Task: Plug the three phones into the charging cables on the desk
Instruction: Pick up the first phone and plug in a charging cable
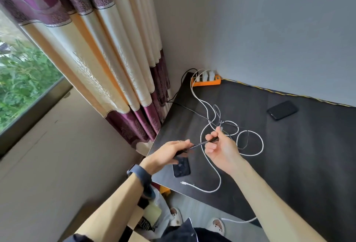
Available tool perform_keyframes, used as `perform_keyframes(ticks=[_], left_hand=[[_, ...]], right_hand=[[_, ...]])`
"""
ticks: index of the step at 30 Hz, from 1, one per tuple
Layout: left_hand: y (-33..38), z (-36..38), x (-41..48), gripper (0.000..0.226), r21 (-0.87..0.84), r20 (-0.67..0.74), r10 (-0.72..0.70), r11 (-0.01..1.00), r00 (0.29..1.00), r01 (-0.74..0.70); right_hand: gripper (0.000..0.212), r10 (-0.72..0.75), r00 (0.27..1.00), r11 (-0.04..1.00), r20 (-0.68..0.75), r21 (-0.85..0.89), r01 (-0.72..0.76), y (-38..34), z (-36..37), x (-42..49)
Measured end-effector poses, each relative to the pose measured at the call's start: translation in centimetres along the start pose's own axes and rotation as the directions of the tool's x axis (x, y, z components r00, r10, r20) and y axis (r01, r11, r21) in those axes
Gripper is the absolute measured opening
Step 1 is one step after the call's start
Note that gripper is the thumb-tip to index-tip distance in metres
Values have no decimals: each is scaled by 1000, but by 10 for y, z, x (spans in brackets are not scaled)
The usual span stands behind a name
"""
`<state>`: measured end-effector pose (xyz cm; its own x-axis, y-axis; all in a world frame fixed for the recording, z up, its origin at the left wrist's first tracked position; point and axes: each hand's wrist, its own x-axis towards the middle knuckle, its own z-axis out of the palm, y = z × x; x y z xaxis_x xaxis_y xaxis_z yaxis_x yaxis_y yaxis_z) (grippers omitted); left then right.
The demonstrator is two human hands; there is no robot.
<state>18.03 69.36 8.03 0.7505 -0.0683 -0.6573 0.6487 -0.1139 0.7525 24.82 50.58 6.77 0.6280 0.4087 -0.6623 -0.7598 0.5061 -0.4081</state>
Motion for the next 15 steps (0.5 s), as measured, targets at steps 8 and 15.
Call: perform_keyframes(ticks=[8,15], left_hand=[[-34,5,-2,28,-403,-159,102,901,982,-159],[-30,-7,2,23,-302,-524,86,911,847,-280]], right_hand=[[33,-5,994,1000,-109,-19,3,17,-35,-5],[21,19,995,954,-101,-296,-49,58,-38,-5]])
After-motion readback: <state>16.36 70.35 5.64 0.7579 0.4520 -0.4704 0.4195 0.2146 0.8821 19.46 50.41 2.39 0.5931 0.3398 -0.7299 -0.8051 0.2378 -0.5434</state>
